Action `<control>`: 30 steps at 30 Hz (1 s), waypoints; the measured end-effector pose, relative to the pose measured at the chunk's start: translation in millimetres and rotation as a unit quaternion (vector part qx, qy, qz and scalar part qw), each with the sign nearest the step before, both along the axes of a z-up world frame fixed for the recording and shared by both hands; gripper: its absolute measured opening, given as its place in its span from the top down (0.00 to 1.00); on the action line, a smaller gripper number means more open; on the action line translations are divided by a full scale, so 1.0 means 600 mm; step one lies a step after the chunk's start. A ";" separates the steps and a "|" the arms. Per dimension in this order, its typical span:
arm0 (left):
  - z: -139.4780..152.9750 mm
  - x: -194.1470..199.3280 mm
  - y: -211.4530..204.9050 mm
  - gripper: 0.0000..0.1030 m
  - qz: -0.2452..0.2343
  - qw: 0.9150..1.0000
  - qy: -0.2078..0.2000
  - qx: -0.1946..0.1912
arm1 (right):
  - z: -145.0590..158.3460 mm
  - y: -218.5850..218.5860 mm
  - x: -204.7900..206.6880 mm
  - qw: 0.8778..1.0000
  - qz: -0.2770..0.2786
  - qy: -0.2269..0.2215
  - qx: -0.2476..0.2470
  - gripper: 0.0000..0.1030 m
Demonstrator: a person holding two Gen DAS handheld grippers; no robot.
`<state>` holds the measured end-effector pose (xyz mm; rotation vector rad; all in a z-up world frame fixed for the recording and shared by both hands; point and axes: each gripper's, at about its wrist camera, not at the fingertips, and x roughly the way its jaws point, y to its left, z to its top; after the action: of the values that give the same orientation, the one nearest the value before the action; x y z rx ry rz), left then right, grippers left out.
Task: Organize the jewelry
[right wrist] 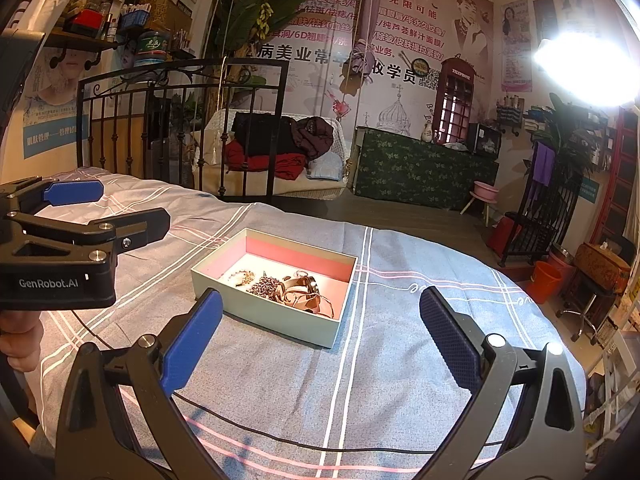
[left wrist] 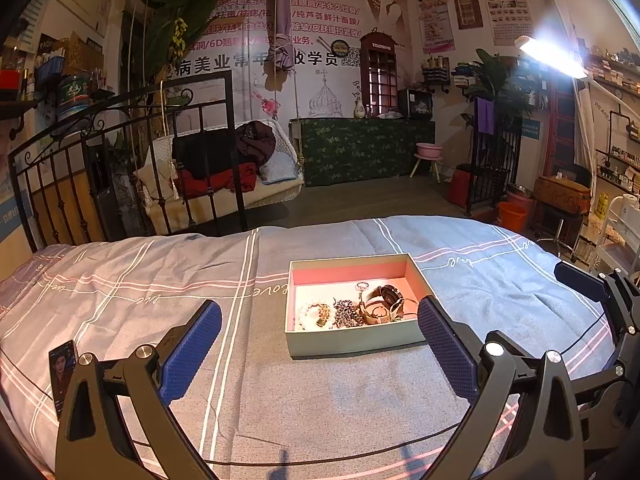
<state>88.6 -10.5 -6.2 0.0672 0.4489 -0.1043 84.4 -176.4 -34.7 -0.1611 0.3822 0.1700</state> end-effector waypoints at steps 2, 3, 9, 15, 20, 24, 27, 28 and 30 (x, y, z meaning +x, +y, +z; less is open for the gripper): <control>0.001 0.001 0.001 0.06 -0.001 1.000 0.001 -0.001 | 0.000 0.000 0.000 1.000 -0.001 0.000 -0.001 0.06; 0.001 0.001 0.001 0.06 -0.001 1.000 0.001 -0.001 | 0.000 0.000 0.000 1.000 0.000 0.000 0.000 0.06; 0.001 0.002 0.001 0.06 -0.002 1.000 0.001 0.000 | 0.000 0.000 0.000 1.000 0.000 0.000 -0.001 0.06; 0.004 0.001 0.005 0.06 -0.002 1.000 -0.003 0.001 | 0.002 0.004 0.002 1.000 0.003 0.000 -0.003 0.06; 0.003 0.001 0.005 0.06 -0.007 1.000 -0.004 0.004 | 0.004 0.005 0.001 1.000 0.003 0.001 -0.003 0.06; 0.003 -0.002 0.003 0.06 -0.005 1.000 -0.006 -0.001 | 0.006 0.007 0.003 1.000 0.004 0.003 -0.004 0.06; 0.006 -0.008 0.001 0.06 -0.001 1.000 -0.018 0.005 | 0.007 0.006 0.003 1.000 0.004 0.002 -0.005 0.06; 0.007 -0.006 0.001 0.06 -0.006 1.000 -0.011 0.002 | 0.007 0.006 0.003 1.000 0.005 0.002 -0.004 0.06; 0.006 0.000 0.001 0.06 -0.004 1.000 0.001 0.000 | 0.008 0.006 0.004 1.000 0.005 0.003 -0.004 0.06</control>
<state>88.5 -9.9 -2.4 0.0682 0.4496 -0.1117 86.6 -172.8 -30.1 -0.1712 0.3873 0.1780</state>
